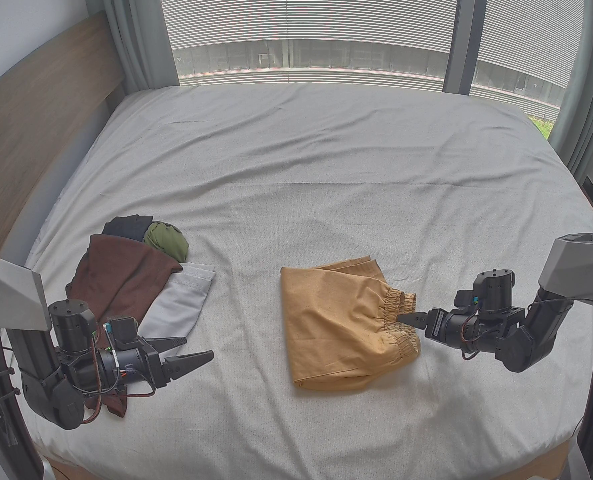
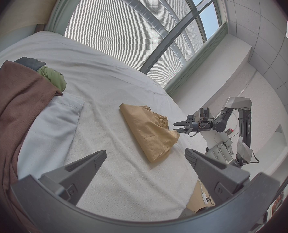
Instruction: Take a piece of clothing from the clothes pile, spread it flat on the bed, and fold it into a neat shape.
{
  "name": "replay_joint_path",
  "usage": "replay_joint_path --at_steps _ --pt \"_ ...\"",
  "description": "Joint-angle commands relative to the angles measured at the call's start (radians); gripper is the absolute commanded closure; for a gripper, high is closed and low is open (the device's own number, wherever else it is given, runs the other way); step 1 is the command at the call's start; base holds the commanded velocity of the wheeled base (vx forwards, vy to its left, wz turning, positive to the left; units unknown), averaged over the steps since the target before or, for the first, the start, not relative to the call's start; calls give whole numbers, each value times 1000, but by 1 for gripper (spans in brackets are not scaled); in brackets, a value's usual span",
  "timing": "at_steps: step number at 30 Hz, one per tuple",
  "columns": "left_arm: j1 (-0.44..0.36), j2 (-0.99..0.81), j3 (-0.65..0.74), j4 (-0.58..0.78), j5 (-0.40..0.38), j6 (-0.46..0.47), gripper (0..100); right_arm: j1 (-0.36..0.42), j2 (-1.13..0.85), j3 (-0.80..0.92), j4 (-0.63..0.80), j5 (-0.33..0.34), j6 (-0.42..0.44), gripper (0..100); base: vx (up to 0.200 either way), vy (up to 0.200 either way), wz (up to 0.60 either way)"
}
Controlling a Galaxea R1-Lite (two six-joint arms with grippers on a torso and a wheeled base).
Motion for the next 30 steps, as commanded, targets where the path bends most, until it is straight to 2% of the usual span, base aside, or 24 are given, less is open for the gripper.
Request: replay_joint_path --at_steps 1,5,12,15,30 --pt "-2 17 4 0 -3 6 0 4 35 -8 3 2 2 0 0 0 0" --pt "1 33 1 0 -3 6 0 15 69 -21 3 3 9 0 0 0 0" --pt "1 37 1 -2 -3 9 0 68 93 -42 1 12 111 0 0 0 0" --pt "2 40 1 0 -3 9 0 85 96 -39 1 28 126 0 0 0 0" --pt "1 42 1 -2 -3 9 0 94 129 -65 -11 17 132 0 0 0 0"
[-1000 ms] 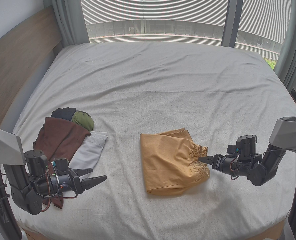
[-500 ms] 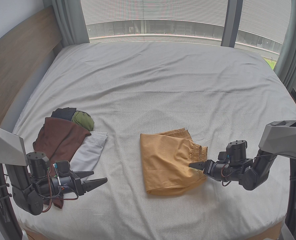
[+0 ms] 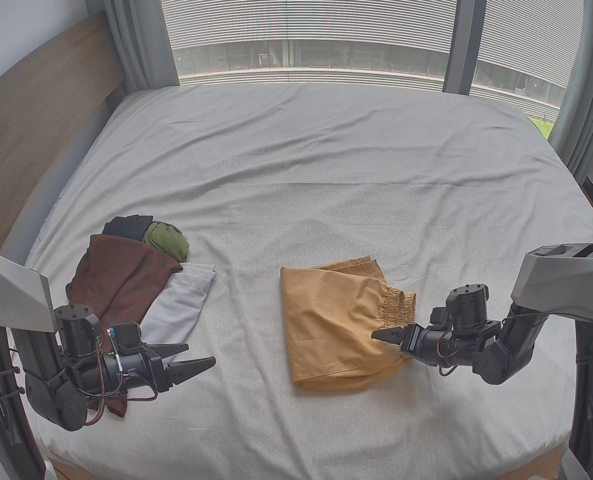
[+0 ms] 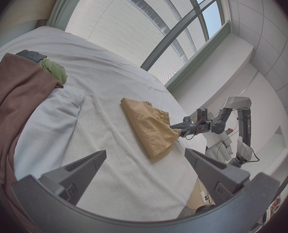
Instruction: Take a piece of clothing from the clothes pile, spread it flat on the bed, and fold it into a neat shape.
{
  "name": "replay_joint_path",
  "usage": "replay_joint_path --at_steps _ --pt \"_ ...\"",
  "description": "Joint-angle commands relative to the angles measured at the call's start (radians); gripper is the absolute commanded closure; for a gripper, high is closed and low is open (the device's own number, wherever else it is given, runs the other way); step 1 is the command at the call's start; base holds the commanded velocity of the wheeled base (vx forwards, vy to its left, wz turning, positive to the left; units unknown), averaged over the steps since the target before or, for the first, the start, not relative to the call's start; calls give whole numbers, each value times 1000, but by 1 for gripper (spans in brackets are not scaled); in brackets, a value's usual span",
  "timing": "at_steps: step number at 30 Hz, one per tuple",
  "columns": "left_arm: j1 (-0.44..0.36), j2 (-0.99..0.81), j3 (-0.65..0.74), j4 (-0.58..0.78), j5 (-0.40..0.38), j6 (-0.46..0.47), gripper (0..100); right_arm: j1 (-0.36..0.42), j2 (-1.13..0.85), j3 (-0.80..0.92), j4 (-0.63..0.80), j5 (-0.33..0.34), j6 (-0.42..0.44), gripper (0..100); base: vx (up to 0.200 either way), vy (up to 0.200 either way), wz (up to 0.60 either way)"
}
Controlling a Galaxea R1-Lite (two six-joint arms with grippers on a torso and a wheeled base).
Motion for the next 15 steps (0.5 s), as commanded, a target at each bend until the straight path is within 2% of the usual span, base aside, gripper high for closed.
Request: replay_joint_path --at_steps 1,15 --pt "0 3 -2 0 0 -1 0 1 35 -26 -5 -4 3 0 0 0 0" --pt "1 -2 0 0 0 -1 0 20 63 -31 -54 -6 3 0 0 0 0"
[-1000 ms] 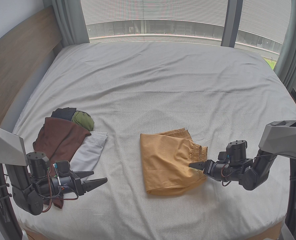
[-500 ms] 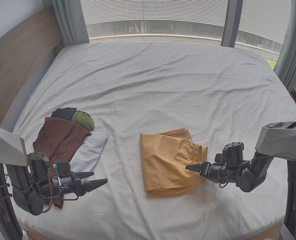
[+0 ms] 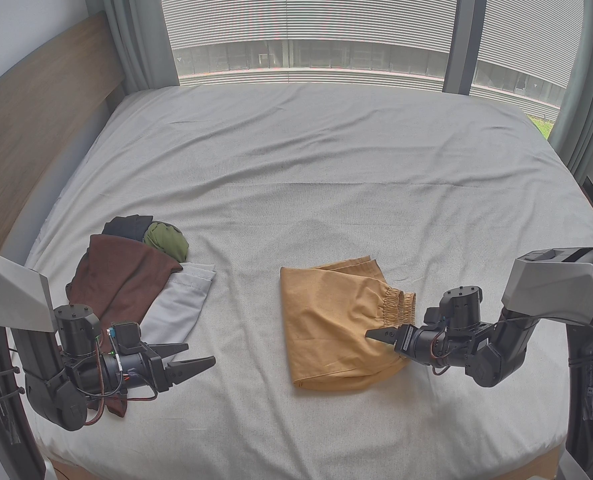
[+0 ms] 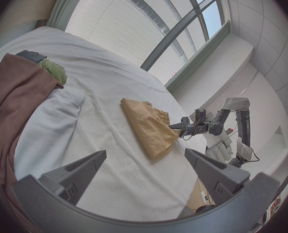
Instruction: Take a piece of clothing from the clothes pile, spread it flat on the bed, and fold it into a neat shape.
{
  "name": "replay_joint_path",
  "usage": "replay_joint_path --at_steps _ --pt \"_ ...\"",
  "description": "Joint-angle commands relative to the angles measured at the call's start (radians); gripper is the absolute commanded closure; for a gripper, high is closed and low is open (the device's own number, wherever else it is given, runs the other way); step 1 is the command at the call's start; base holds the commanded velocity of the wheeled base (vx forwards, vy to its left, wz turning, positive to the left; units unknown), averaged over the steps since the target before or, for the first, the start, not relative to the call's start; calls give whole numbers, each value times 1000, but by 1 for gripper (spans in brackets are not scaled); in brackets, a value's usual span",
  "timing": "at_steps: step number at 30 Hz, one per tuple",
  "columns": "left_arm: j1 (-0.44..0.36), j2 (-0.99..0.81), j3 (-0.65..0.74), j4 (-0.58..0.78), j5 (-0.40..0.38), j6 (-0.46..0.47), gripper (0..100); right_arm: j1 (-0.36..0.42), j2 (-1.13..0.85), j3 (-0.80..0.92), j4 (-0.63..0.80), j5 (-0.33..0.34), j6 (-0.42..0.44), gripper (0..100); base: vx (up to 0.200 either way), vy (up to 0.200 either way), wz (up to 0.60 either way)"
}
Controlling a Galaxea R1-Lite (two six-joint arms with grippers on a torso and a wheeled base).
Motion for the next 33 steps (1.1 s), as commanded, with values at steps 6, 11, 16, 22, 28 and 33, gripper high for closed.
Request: replay_joint_path --at_steps 6,11,16,22,28,33 --pt "7 -8 -1 -2 -32 1 0 15 29 18 -72 3 -5 100 0 0 0" --pt "17 -9 -1 -2 -35 2 0 41 31 54 -169 12 -4 100 0 0 0" --pt "20 -9 0 -2 -35 2 0 56 17 86 -250 34 -4 100 0 0 0" --pt "23 -13 -1 -2 -35 2 0 90 -75 135 -313 57 -4 100 0 0 0" --pt "21 -28 -1 -2 -37 1 0 95 -129 135 -317 60 -4 100 0 0 0" --pt "21 -28 -1 -2 -37 1 0 96 -149 133 -322 89 -4 100 0 0 0"
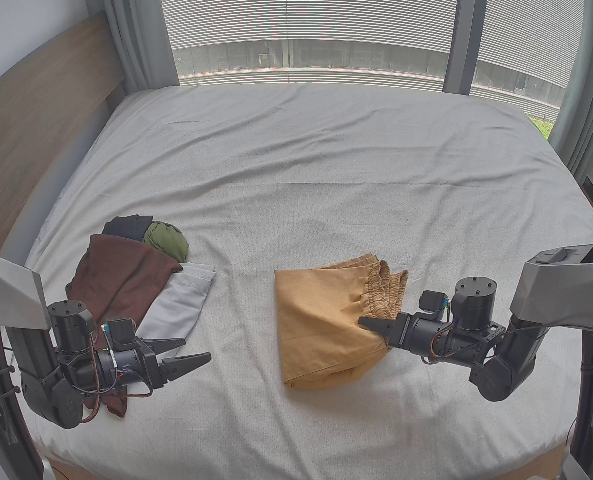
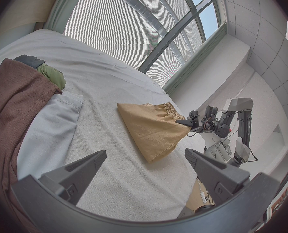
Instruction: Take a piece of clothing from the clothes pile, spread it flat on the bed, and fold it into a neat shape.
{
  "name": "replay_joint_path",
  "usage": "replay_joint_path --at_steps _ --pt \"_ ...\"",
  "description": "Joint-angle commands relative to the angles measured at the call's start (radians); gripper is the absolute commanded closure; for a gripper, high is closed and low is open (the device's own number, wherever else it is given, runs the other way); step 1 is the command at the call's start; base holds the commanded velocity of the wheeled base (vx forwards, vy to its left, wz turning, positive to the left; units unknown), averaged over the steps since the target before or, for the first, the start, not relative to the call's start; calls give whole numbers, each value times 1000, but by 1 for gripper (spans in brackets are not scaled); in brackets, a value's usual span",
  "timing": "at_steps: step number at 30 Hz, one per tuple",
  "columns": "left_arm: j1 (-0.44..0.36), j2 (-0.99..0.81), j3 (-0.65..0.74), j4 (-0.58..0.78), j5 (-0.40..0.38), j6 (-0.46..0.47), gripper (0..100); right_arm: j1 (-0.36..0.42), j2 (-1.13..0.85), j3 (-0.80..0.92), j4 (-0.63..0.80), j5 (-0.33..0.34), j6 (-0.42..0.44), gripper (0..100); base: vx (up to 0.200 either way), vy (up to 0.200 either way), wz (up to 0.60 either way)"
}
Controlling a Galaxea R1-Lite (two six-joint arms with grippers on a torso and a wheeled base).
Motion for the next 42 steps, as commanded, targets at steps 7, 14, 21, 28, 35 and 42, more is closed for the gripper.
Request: replay_joint_path --at_steps 7,14,21,28,35,42 --pt "0 -3 2 0 1 -1 0 4 -38 -12 -55 20 3 100 0 0 0" --pt "0 -3 9 0 0 1 0 4 -60 -58 -62 60 3 100 0 0 0" --pt "0 0 12 1 0 1 0 27 -80 -122 -40 67 14 100 0 0 0" --pt "0 3 17 1 0 -1 0 44 -89 -188 -2 69 14 100 0 0 0" --pt "0 8 17 1 0 -1 0 38 -95 -308 96 69 16 100 0 0 0" --pt "-2 8 19 1 0 -1 0 33 -94 -410 185 69 16 100 0 0 0"
